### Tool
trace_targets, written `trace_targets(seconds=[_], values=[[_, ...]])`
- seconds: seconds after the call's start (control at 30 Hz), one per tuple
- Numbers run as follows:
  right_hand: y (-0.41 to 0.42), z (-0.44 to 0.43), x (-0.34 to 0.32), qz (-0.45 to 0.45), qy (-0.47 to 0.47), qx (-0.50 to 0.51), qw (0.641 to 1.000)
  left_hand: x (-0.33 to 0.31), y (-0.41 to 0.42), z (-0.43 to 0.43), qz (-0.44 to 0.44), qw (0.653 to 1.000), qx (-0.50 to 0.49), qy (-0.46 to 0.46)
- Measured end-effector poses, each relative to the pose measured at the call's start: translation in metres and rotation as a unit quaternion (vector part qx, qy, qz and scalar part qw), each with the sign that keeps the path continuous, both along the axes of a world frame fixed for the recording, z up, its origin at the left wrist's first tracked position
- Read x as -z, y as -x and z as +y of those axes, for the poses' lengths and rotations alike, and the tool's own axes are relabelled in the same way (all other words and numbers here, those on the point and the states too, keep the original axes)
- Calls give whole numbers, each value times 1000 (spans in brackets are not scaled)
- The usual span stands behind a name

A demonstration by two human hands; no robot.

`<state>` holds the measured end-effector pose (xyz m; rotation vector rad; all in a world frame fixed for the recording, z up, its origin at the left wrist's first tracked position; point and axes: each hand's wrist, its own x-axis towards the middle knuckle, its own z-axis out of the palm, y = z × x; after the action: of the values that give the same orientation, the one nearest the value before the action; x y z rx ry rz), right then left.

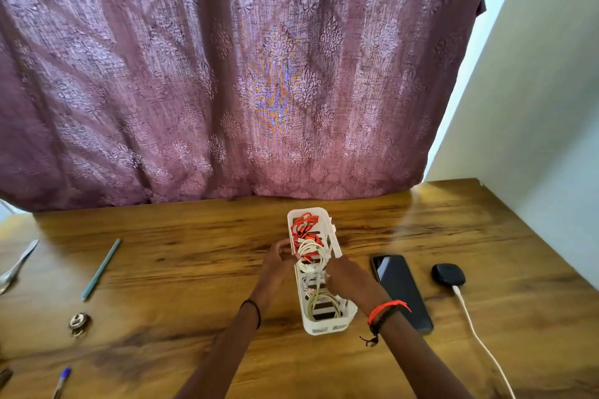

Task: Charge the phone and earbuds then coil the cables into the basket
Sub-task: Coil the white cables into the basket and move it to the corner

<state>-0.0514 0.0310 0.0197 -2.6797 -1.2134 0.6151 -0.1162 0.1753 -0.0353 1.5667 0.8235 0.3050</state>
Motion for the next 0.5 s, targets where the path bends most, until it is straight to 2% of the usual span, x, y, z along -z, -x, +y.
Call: trace_targets(seconds=[0.13,0.27,0.33,0.4,0.5], values=[[-27,-5,-11,110,-138,124,976,-2,7,-3,-26,998,-34,40],[-47,-8,2,73,-242,248,935,-7,10,-14,-51,996,-49,62],[-48,-7,15,93,-259,278,920,-5,10,-22,-53,992,-60,95],[-43,-5,28,145,-278,285,906,7,9,-26,-62,988,-61,126],[-32,-2,38,256,-342,313,848,25,5,-29,-78,981,-56,170]])
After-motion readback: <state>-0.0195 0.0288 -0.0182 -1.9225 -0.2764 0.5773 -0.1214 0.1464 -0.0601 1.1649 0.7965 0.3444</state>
